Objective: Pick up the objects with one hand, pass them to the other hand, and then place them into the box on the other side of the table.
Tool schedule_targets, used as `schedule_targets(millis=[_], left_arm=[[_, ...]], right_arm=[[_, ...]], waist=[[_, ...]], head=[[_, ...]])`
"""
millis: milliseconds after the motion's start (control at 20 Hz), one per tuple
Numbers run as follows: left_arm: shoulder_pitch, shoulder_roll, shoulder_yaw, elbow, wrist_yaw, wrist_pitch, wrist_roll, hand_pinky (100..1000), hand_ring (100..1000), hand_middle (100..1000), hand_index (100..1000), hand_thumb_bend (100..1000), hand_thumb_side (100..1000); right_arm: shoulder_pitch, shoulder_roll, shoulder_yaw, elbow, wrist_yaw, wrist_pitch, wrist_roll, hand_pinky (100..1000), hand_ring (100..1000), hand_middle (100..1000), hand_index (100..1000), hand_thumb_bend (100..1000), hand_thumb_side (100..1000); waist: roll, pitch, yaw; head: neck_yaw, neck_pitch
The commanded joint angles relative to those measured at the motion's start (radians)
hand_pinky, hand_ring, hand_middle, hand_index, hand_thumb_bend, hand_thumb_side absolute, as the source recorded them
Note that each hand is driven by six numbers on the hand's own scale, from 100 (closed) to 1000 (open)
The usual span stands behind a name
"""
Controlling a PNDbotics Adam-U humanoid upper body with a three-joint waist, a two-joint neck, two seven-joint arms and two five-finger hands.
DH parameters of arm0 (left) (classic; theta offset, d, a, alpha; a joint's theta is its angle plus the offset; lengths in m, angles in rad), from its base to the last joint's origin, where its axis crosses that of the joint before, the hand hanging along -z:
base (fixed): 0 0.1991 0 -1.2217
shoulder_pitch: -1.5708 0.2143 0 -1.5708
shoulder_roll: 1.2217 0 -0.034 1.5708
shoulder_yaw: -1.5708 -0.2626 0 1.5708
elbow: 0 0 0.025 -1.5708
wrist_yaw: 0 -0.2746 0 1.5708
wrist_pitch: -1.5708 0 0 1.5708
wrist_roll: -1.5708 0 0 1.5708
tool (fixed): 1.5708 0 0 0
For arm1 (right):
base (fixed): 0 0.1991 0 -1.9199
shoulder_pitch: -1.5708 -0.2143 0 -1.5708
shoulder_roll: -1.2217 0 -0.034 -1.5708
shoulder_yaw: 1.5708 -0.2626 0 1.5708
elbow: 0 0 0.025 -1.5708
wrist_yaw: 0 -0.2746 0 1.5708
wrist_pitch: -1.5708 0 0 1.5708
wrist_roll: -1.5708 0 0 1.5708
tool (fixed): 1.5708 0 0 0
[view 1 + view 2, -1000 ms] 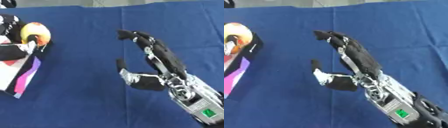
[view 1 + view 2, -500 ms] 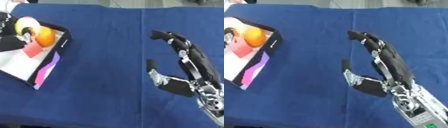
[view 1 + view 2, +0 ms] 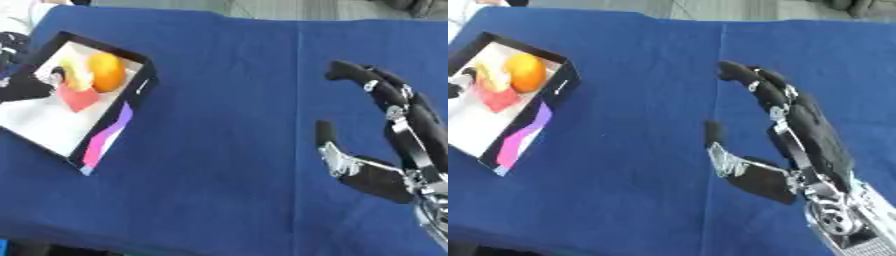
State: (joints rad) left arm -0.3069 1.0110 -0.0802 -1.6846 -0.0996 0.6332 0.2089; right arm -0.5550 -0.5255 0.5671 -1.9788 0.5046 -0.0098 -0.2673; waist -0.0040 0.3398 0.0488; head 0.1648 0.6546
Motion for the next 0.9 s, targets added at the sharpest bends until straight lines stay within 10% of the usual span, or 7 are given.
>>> schedule_targets(millis=[50,200,450,650,900], left_arm=[[-0.012,0.017,0.033,0.01,-0.074,0.019,-0.037,863,802,753,887,654,611],[-0.016,0.006,0.056,-0.007,-0.08,0.042,-0.022,861,805,783,913,603,694],[-0.032,-0.057,0.121,-0.094,0.003,0.064,0.144,781,725,727,877,195,882],[-0.021,-0.18,0.163,-0.218,0.273,-0.132,0.379,787,742,757,918,192,997],[0.023,-0.304,0.151,-0.31,0.485,-0.391,0.481,769,736,743,956,347,860]], right_arm=[[-0.01,-0.017,-0.018,-0.021,-0.01,0.001,-0.011,895,843,759,921,100,537],[-0.007,-0.018,-0.028,-0.021,-0.018,0.006,-0.021,895,842,759,921,100,544],[0.007,-0.024,-0.078,-0.021,-0.069,0.018,-0.068,895,843,762,928,100,617],[0.036,-0.04,-0.16,-0.021,-0.248,0.032,-0.097,892,840,761,938,100,596],[0.109,-0.105,-0.309,-0.021,-0.634,0.02,-0.02,876,800,716,881,100,615]], waist=[[0.005,-0.019,0.001],[0.007,-0.021,0.002],[0.008,-0.03,0.004],[0.006,-0.036,0.001],[0.002,-0.041,-0.015]], head=[[-0.003,-0.015],[-0.013,-0.015],[-0.051,-0.008],[-0.086,0.003],[-0.12,0.009]])
